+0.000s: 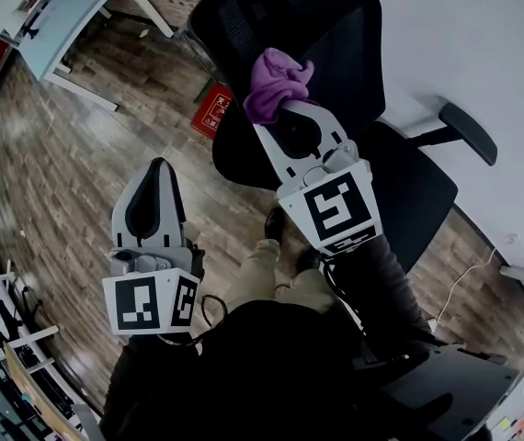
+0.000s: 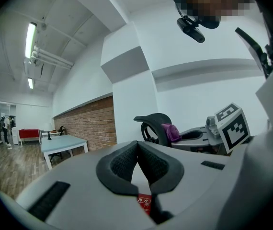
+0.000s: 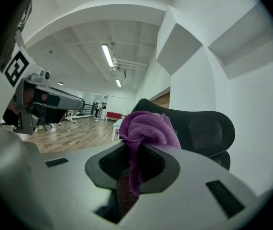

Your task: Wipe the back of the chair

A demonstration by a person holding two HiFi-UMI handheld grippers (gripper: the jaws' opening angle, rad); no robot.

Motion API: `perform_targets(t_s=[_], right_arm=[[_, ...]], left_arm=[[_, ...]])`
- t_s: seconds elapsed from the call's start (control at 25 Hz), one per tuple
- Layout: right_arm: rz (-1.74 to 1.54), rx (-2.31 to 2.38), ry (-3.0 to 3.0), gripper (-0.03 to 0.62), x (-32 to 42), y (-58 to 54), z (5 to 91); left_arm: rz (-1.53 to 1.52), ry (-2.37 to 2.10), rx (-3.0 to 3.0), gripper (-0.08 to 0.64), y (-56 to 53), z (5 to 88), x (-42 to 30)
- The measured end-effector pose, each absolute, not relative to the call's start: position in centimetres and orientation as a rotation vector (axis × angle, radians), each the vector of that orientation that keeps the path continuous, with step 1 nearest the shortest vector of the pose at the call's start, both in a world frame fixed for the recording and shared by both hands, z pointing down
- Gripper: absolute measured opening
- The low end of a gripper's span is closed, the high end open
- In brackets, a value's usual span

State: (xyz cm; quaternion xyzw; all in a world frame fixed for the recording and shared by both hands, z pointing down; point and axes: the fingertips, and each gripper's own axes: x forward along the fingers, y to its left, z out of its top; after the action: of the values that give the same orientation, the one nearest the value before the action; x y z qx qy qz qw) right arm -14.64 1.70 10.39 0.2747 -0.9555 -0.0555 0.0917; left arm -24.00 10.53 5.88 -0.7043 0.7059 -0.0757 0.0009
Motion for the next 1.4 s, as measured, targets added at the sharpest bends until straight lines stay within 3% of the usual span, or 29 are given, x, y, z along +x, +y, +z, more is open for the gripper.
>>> perform_targets(t_s=[1.4], right_arm=[[-0.344, 0.743, -2.784, 0.052, -14.8, 2.3, 14.0]], left_arm=[[-0.276, 2.208, -2.235, 0.009, 9.3, 9.1, -22.7]])
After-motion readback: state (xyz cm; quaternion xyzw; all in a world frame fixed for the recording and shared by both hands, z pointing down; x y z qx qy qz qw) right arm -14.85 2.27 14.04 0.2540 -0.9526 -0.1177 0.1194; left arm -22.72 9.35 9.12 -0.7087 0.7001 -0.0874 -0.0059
